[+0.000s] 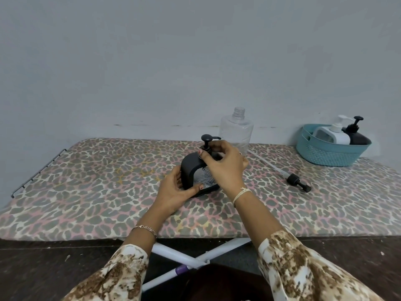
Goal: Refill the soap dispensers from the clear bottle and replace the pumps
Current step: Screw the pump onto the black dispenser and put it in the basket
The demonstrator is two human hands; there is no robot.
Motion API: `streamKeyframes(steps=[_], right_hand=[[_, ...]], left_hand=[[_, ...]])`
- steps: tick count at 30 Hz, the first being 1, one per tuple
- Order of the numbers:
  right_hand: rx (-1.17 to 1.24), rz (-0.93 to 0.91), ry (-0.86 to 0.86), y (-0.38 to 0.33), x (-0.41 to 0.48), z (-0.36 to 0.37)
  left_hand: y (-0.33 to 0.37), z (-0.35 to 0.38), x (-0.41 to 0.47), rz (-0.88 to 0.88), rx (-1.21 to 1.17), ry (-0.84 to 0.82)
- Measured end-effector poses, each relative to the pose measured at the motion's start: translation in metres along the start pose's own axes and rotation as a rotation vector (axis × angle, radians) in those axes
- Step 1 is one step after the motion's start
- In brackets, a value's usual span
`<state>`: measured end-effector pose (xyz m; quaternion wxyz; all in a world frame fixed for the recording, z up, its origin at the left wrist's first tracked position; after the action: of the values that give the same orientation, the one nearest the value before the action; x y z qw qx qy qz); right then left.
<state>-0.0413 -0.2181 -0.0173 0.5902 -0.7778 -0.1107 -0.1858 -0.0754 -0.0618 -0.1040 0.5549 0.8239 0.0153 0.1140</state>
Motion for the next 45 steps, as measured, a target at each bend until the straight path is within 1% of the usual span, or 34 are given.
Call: streamKeyframes(steps=[3,5,7,10,14,15,17,19,21,23,25,26,28,31,33,35,38,39,41,43,45], right_hand=[[-0.048,0.010,0.047,-0.007,0.001,-0.002],[-0.003,0.026,0.009,-0.002,0.002,0.004],[0.053,0.026,-0.064,0.006,0.000,0.011],[0.029,-0.036,-0.124,0.010,-0.004,0.013],[-0.115,-0.077,-0.013,-0.002,0.002,-0.003],[-0.150,-0.070,0.002,-0.006,0.001,-0.005],[-0.149,-0.053,-0.004,-0.007,0.002,-0.004],[-0.081,-0.030,-0.067,0.001,0.007,0.001],[-0.013,-0.020,-0.175,0.010,0.012,0.008],[-0.006,-0.019,-0.275,0.017,0.014,0.015],[-0.016,-0.021,-0.301,0.020,0.015,0.017],[-0.015,-0.024,-0.292,0.018,0.016,0.015],[-0.023,-0.019,-0.218,0.010,0.015,0.007],[-0.219,-0.055,-0.047,-0.005,0.010,-0.009],[-0.308,-0.087,0.021,-0.015,0.007,-0.014],[-0.311,-0.079,-0.014,-0.012,0.010,-0.011],[-0.194,-0.048,-0.268,0.001,0.014,0.008],[-0.155,-0.052,-0.313,0.003,0.014,0.011],[-0.212,-0.078,-0.303,0.003,0.015,0.009],[-0.325,-0.128,-0.202,-0.002,0.015,0.002],[-0.374,-0.149,-0.137,-0.012,0.012,-0.003]], left_hand=[[0.001,0.000,-0.001,0.004,0.000,0.001],[0.003,0.000,-0.001,0.008,0.000,0.003],[0.004,0.000,-0.001,0.011,-0.002,0.002],[0.004,-0.001,-0.001,0.016,-0.006,-0.001],[0.006,0.000,-0.002,0.011,-0.026,0.004],[0.007,0.000,-0.002,0.012,-0.029,0.006],[0.008,0.000,-0.003,0.013,-0.025,0.007],[0.008,0.000,-0.003,0.012,-0.023,0.004],[0.007,0.000,-0.002,0.009,-0.023,0.000],[0.006,0.000,-0.002,0.008,-0.027,-0.004],[0.007,0.000,-0.002,0.007,-0.030,-0.004],[0.007,0.000,-0.003,0.007,-0.029,-0.004],[0.007,0.000,-0.003,0.007,-0.025,0.002],[0.006,-0.001,-0.002,0.008,-0.013,0.014],[0.006,-0.001,-0.002,0.008,-0.014,0.018],[0.006,-0.001,-0.001,0.007,-0.020,0.020],[0.005,-0.001,-0.001,0.002,-0.019,0.012],[0.004,-0.001,-0.001,0.002,-0.015,0.012],[0.004,-0.001,-0.001,0.004,-0.009,0.016],[0.005,-0.002,-0.001,0.007,0.001,0.026],[0.006,-0.002,-0.001,0.013,0.010,0.038]])
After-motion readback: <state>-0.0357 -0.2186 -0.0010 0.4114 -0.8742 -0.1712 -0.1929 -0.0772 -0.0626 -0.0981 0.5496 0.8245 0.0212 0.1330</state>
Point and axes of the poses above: each hand's wrist, its own x-axis towards the middle knuckle, its own z-axis out of the palm, y = z × x, the point moved 7 cm from there along x, towards the middle knuckle, and after that the axes turned 10 degrees about x, right-handed, at the moved point
